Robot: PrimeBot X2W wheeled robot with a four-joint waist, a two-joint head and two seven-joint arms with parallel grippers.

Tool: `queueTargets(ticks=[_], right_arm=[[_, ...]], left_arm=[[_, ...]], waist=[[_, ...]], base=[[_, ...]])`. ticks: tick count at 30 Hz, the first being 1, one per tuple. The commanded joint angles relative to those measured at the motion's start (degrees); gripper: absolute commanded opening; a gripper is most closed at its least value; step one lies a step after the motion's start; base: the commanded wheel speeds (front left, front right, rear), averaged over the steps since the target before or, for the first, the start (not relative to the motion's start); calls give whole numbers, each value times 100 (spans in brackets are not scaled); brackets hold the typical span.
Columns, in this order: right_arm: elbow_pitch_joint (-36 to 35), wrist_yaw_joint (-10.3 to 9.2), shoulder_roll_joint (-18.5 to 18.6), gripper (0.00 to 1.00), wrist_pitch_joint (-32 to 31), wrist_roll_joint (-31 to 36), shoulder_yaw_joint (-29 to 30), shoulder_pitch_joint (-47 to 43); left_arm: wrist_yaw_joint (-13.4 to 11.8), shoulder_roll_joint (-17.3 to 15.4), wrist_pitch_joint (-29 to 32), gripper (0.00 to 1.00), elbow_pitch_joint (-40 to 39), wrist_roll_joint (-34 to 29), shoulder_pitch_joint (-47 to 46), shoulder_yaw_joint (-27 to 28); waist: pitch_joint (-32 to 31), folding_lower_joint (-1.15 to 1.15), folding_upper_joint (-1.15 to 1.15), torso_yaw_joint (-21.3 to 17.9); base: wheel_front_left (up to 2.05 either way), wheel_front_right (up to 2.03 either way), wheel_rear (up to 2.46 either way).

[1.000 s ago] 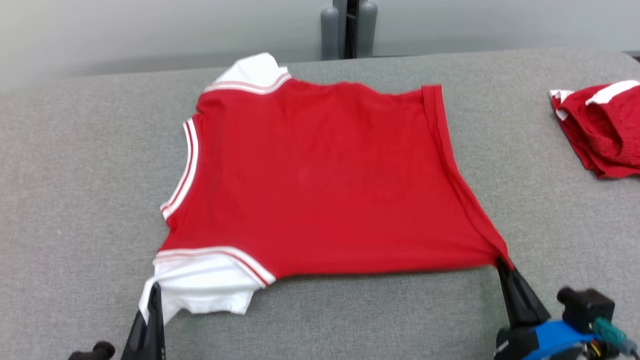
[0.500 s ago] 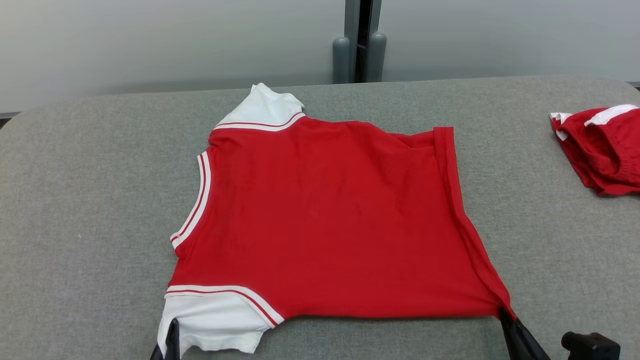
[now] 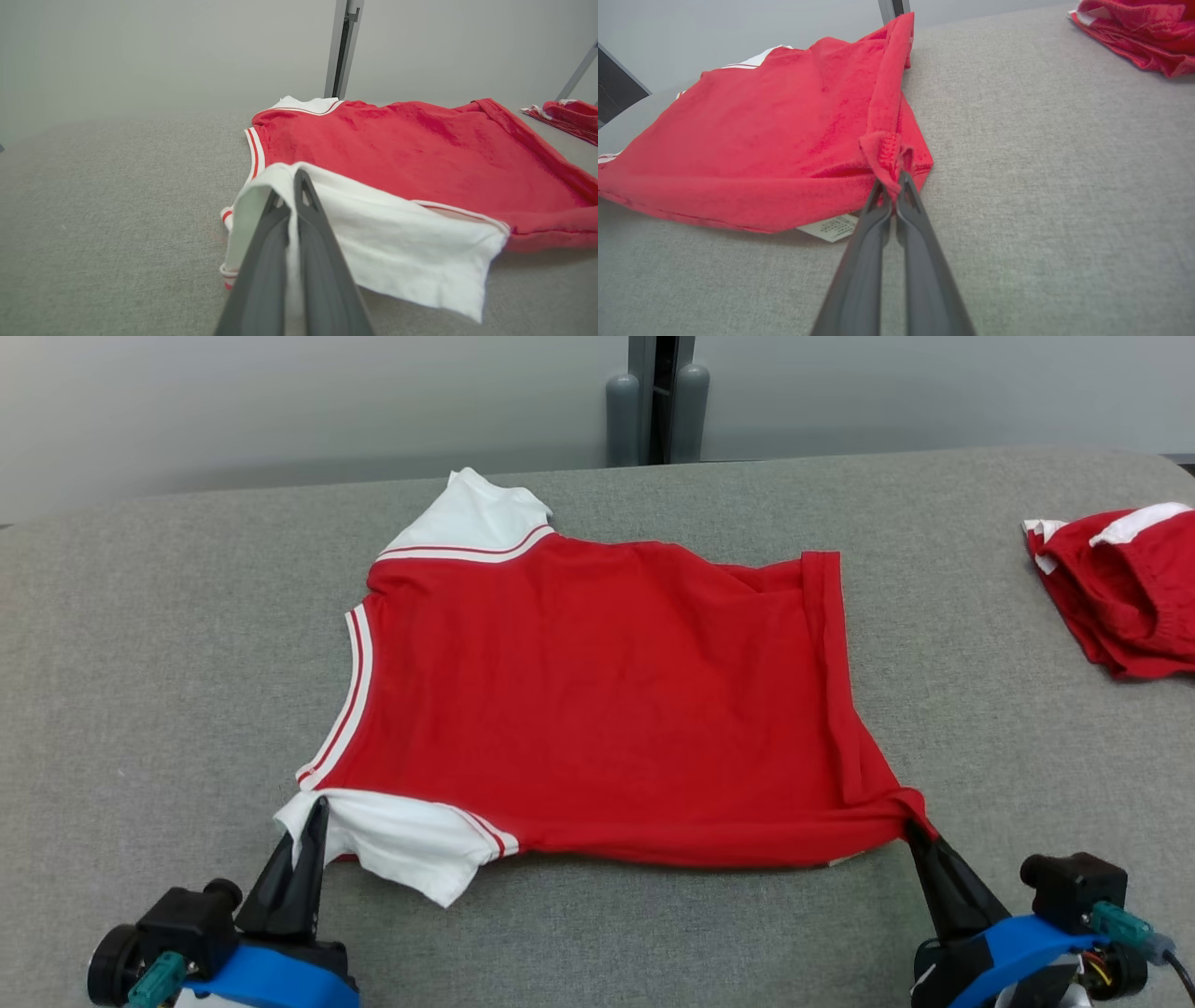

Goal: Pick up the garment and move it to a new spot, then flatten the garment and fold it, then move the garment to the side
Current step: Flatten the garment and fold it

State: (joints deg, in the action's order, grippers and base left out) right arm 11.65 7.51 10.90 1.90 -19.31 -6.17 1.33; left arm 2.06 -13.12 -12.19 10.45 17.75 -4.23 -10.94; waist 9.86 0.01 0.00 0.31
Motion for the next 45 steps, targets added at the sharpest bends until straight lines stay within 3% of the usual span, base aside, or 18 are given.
queueTargets(ticks=[1,15,16,17,18,19,32,45], right_arm=[[73,-5,67,0,-37,21,-15,222],[813,-5,94,0,83,200,-225,1614],[869,-5,97,32,142,240,-239,1681],[919,-5,92,97,205,271,-255,1727],[965,-5,80,100,250,269,-262,1755],[1010,-5,71,100,309,282,-272,1771],[971,-5,68,100,514,424,-247,1122],[1456,-4,-93,100,459,625,-287,1549]], left_arm=[[63,-82,-12,0,181,-22,-272,20],[248,-276,-128,0,1487,-169,-1716,-107],[257,-279,-148,0,1578,-190,-1780,-125],[255,-272,-162,0,1658,-188,-1834,-134],[239,-251,-179,39,1725,-186,-1880,-123],[228,-236,-203,100,1790,-187,-1916,-120],[69,-66,-301,100,1800,-69,-1160,121],[191,36,-299,100,2274,77,-1250,46]], waist=[[99,-1,0,-59],[662,-1,0,-185],[681,-1,0,-189],[694,-1,0,-190],[701,-1,0,-188],[700,-1,0,-187],[500,-1,0,-117],[689,-1,0,-79]], base=[[0,0,0],[0,0,0],[0,0,0],[0,0,0],[0,0,0],[0,0,0],[0,0,0],[0,0,0]])
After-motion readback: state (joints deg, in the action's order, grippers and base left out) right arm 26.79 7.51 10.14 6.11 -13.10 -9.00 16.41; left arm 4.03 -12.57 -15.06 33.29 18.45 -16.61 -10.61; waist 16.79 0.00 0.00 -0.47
